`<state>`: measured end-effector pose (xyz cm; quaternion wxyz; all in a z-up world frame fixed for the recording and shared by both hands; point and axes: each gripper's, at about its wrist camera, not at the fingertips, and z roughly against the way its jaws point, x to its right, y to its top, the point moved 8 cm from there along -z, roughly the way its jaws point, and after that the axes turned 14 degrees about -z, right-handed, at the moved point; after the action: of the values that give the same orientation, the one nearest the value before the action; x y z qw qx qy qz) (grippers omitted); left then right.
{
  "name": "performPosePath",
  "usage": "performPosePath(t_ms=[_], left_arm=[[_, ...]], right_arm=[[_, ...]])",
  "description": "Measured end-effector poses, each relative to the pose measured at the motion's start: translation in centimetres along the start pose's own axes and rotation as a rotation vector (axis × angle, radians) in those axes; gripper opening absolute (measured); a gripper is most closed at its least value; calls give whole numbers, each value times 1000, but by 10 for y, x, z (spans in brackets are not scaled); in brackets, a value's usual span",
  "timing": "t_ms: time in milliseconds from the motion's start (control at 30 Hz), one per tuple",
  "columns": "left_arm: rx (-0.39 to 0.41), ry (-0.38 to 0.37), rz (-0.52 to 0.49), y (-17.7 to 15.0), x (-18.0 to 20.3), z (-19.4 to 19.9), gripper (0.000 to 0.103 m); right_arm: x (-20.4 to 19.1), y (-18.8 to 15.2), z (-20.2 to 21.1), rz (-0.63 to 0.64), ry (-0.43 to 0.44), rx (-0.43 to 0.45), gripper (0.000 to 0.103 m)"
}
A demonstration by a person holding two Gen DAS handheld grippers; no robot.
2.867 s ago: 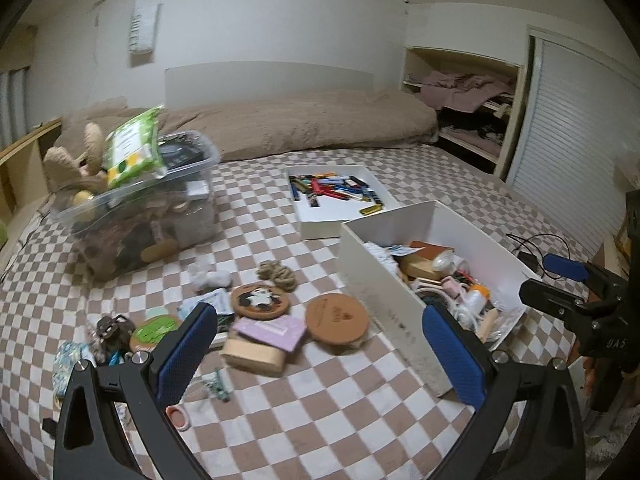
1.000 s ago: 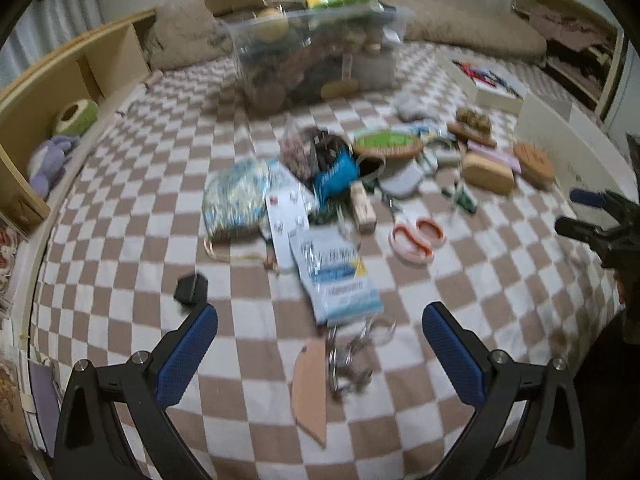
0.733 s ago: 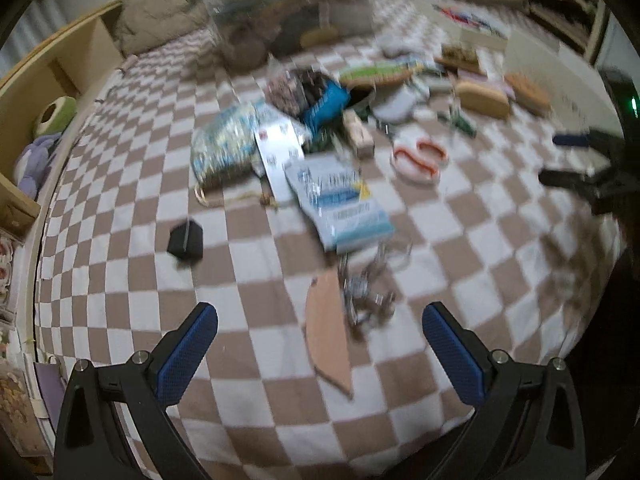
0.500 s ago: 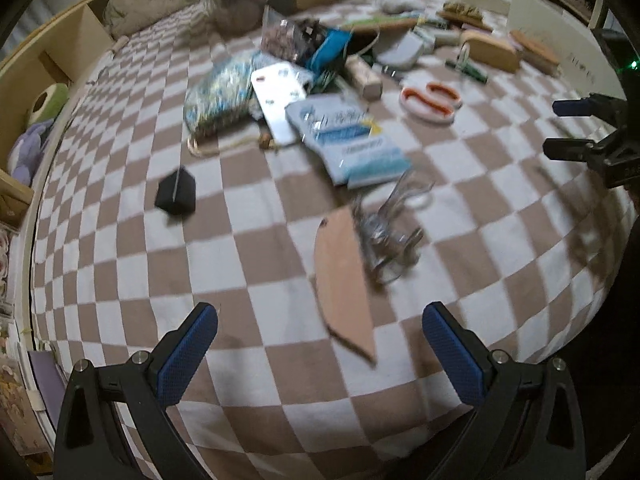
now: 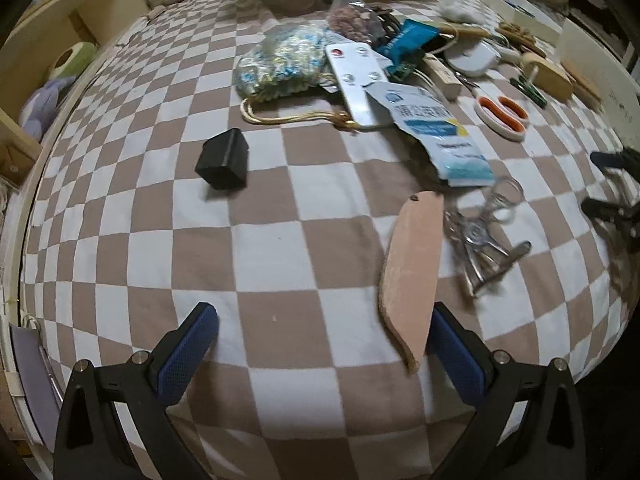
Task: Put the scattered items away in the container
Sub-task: 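Lower the left tool to the tan leather piece while right approaches the green clothespin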
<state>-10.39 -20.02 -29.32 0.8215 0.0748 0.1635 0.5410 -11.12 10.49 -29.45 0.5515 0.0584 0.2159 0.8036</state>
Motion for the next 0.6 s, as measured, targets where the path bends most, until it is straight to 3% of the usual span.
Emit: performPosePath(t_ms=[367, 500, 600], left_arm=[[14, 21, 38, 0, -35, -6, 103], [31, 66, 62, 0, -55, -8, 103], [43, 59, 97, 0, -67, -13, 103]], right_arm=[[-2, -3, 6, 11, 29, 88, 103], [-3, -4, 5, 4, 18, 102, 103], [-6, -1, 2, -17, 1, 123, 103]])
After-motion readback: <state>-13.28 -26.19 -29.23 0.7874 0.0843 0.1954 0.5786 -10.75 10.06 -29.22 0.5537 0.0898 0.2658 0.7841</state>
